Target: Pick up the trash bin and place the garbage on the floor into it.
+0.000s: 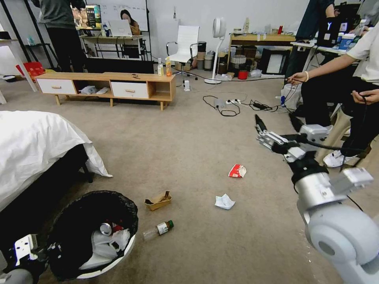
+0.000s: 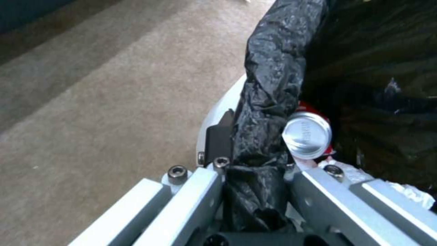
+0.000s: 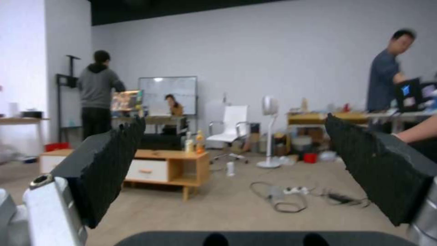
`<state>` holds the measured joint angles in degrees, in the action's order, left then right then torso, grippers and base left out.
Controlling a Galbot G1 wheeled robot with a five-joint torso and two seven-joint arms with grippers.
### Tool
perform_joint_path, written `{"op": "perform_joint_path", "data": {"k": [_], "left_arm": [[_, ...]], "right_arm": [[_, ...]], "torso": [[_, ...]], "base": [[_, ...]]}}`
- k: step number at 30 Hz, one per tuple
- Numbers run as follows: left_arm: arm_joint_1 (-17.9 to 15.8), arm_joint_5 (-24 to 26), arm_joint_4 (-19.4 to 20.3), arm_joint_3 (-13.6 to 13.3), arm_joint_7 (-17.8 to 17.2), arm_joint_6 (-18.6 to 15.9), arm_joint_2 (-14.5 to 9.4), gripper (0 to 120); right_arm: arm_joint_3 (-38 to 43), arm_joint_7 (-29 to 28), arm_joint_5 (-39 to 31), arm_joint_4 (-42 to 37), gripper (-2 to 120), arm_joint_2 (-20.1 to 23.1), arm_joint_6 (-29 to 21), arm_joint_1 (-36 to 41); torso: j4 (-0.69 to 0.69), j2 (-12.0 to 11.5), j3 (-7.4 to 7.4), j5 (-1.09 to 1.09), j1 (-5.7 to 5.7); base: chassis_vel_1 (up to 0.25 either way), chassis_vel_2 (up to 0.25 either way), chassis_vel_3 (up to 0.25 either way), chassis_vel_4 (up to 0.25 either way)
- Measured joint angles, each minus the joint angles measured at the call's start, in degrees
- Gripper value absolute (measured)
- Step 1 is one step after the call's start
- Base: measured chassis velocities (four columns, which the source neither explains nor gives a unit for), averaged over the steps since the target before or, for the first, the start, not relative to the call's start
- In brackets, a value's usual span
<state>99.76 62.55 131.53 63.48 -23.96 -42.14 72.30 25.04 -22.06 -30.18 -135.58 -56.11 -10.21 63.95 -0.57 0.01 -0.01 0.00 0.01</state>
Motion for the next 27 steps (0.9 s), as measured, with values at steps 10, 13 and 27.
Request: {"op": "perform_joint_path", "data": {"k": [10, 13, 27], "left_arm": [[0.79, -1.65, 1.45, -0.1, 0.28, 0.0, 1.87, 1], [0.84, -2.11, 1.6, -0.32, 0.44, 0.0, 2.15, 1], [0.62, -3.79, 2.05, -1.19, 1.15, 0.0, 2.7, 1]], "right_arm": [[0.56, 0.3, 11.91, -1.82, 100, -4.31, 2.89, 12.16], [0.85, 0.66, 15.21, -2.33, 100, -6.51, 3.49, 14.56], [1.55, 2.96, 24.33, -0.77, 100, -14.09, 9.01, 21.07]], "torso": [[-0.06, 0.0, 0.0, -0.01, 0.0], [-0.08, 0.0, 0.0, 0.0, 0.0], [-0.08, -0.01, 0.01, 0.0, 0.0]], "base": [[0.0, 0.0, 0.0, 0.0], [0.0, 0.0, 0.0, 0.0], [0.0, 0.0, 0.0, 0.0]]}}
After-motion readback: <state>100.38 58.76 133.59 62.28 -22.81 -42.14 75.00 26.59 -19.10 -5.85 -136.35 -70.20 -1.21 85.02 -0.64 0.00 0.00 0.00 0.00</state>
